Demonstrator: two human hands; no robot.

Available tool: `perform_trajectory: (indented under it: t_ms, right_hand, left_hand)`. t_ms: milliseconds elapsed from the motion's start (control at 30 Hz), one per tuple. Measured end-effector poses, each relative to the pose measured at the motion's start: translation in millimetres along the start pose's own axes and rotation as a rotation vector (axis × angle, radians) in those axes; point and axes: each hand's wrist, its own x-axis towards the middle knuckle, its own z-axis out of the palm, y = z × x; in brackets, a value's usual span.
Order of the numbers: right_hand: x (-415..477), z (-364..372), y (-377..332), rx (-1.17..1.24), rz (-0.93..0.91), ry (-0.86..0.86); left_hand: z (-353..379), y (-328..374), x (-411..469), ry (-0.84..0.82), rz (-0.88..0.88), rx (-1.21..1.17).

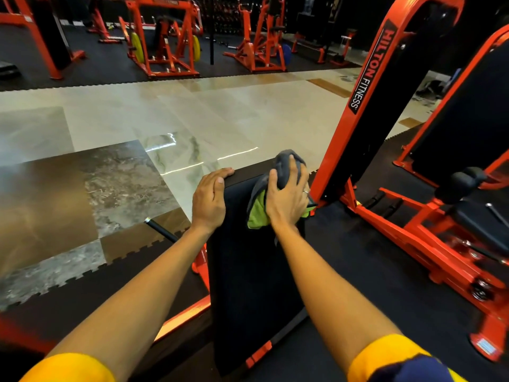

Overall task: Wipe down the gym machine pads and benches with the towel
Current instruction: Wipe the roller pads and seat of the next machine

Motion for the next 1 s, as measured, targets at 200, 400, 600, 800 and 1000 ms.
perform_trajectory:
  t_ms: [200, 400, 600, 800, 1000]
  right_hand:
    - [-65, 6, -25, -0.008, -0.352, 0.017]
    - [5, -10, 33, -0.116, -0.427, -0.011]
    - [-42, 8, -41, -0.026, -0.204, 0.058]
    - [-41, -4, 4, -0.043, -0.644, -0.047]
    - [27, -16, 4, 0.004, 0.009, -0.062]
  left_hand:
    - [1, -6, 1, -0.019, 0.037, -0.003]
    - [1, -3, 0, -0.002, 0.012, -0.024]
    - [3, -3, -3, 0.005, -0.014, -0.021]
    - [1, 0, -2, -0.003, -0.031, -0.053]
    - [1, 1, -3, 0.007, -0.019, -0.056]
